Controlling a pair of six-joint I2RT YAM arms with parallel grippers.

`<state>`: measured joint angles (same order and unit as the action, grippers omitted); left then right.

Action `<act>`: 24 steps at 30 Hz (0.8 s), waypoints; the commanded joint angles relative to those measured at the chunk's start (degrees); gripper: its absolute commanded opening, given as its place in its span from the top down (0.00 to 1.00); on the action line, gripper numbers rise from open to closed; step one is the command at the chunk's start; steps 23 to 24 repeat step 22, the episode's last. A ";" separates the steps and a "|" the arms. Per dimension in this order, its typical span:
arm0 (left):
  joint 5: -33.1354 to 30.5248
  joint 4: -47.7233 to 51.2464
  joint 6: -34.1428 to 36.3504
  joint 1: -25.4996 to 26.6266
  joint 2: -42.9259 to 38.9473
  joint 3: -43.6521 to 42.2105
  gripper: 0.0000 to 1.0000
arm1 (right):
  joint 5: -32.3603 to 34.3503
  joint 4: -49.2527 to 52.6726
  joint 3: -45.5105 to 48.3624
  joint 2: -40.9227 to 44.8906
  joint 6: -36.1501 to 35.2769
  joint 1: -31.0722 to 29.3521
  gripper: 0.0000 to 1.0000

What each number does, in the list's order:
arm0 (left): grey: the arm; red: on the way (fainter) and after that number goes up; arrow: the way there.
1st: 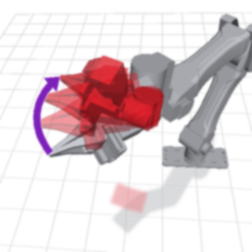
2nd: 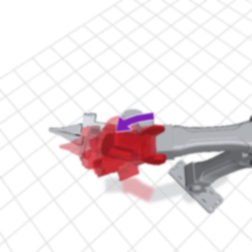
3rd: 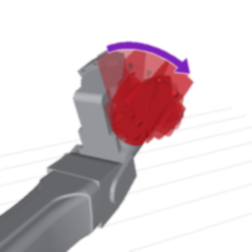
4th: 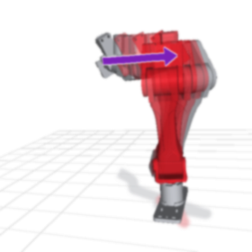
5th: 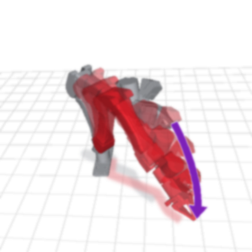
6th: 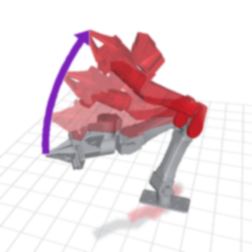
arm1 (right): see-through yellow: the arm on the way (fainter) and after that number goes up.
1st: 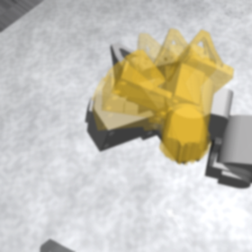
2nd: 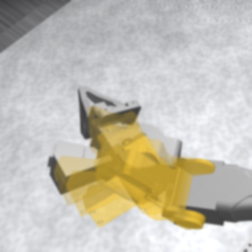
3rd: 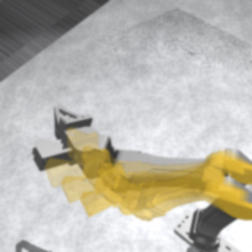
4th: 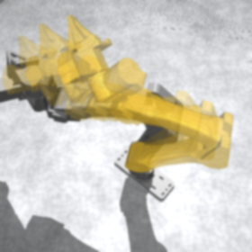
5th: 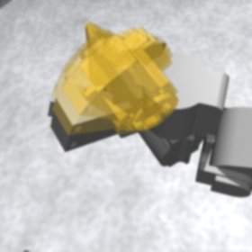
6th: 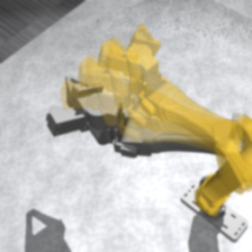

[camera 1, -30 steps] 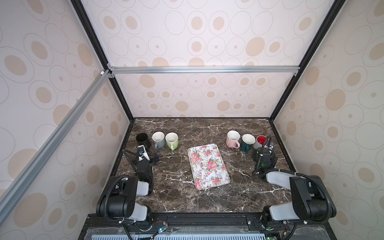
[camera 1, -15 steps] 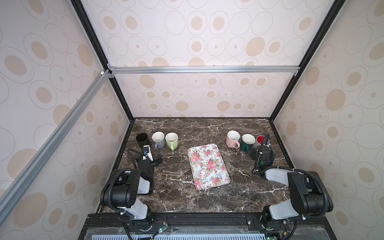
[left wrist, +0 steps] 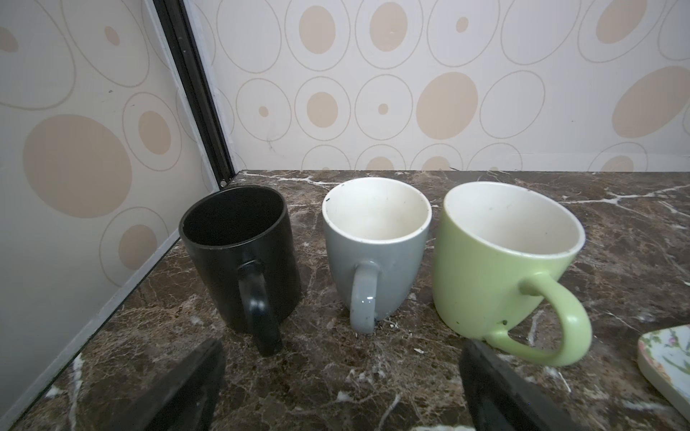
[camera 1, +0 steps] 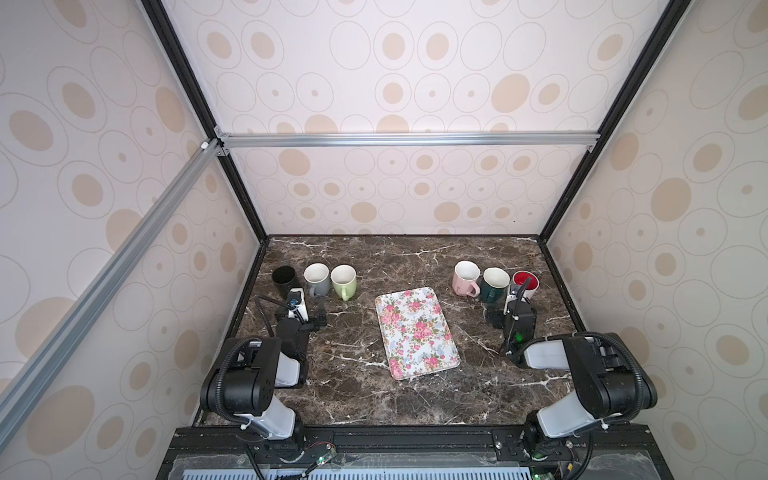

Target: Turn the mug right side up

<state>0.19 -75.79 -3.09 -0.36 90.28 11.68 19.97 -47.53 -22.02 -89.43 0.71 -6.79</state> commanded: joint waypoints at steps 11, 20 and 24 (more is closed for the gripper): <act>0.69 -1.23 2.04 0.18 0.16 1.41 0.02 | -1.48 -2.36 -0.50 0.87 -1.23 0.02 0.00; -0.19 -0.89 2.68 0.84 0.16 1.60 0.02 | -1.51 -2.13 -0.58 0.86 -1.12 -0.02 0.00; -0.19 -1.19 2.67 0.80 0.07 1.42 0.02 | -1.51 -2.15 -0.56 0.85 -1.15 0.06 0.00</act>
